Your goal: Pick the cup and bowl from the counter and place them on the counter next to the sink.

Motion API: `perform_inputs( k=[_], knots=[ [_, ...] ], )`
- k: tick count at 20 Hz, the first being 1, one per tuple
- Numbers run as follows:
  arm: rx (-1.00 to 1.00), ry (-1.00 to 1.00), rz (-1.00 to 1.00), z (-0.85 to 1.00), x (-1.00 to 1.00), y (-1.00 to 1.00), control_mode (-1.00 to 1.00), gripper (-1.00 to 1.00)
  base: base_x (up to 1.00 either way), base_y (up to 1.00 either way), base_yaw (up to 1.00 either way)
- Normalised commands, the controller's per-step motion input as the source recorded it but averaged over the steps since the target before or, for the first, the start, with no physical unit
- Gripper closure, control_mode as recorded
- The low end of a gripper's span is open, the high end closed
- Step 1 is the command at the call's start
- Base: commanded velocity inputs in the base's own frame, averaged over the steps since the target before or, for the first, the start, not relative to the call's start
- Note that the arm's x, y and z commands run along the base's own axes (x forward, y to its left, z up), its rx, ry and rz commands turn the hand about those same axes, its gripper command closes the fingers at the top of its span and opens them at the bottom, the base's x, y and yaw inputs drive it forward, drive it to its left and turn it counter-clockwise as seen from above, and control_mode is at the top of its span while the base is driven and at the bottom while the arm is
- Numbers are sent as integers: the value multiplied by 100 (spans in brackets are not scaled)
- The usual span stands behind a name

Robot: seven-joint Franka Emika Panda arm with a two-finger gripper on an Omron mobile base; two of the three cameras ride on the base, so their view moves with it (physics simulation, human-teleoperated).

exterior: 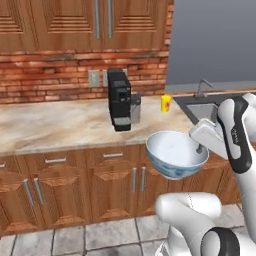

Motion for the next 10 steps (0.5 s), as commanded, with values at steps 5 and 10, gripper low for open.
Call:
perform_inputs(
  k=[5,10],
  knots=[
    [0,0,0,0,0,0,100,100,53,-97,-13],
    [0,0,0,0,0,0,100,100,68,-74,-24]
  ],
)
